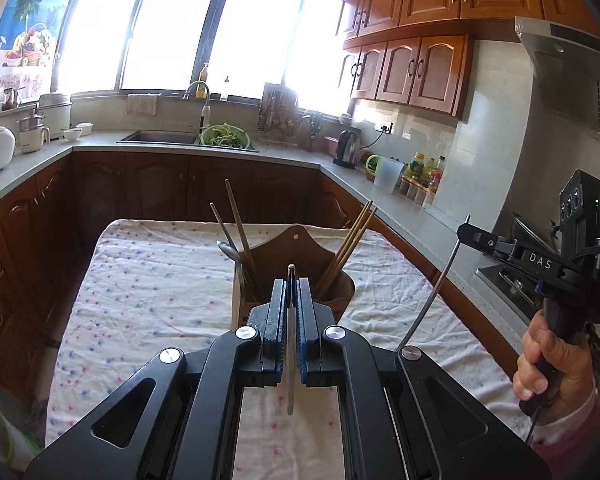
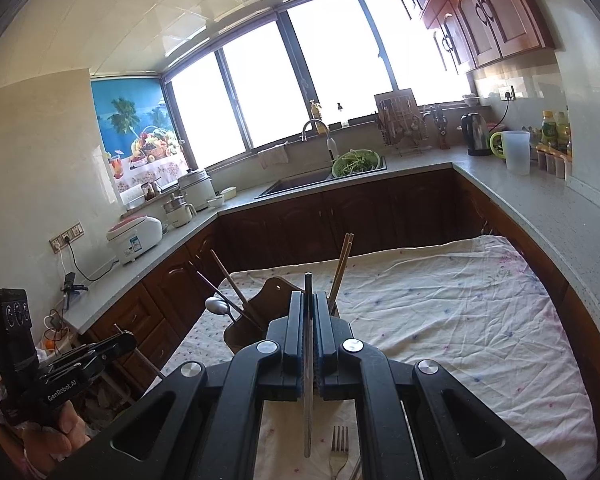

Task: Organize utensils
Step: 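Lift the left tool's chopstick over the holder while the right tool carries its chopstick there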

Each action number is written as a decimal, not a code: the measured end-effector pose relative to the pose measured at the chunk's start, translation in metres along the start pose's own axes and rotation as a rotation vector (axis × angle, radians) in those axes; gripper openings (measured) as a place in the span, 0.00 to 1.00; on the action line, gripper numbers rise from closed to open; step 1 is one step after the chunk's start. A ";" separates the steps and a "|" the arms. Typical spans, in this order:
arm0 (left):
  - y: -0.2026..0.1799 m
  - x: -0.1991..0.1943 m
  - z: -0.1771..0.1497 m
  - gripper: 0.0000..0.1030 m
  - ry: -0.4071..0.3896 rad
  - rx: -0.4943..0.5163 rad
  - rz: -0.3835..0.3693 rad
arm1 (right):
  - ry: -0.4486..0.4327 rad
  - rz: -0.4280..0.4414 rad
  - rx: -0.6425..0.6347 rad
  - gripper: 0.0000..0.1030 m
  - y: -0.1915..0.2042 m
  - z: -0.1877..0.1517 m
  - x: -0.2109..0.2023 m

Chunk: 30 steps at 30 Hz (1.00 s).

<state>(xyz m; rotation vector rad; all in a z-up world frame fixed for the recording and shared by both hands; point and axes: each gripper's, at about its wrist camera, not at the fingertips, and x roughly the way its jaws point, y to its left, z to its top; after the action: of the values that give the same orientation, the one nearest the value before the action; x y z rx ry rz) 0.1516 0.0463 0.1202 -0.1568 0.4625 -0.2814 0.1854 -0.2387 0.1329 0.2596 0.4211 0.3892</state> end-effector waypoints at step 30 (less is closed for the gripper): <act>0.020 0.070 0.074 0.04 -0.145 -0.005 0.108 | -0.116 -0.044 0.029 0.04 -0.010 0.040 0.090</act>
<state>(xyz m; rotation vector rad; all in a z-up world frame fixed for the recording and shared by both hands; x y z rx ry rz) 0.2504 0.0504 0.1525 -0.1556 0.3271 -0.1619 0.2820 -0.2169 0.1341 0.2997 0.3179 0.3236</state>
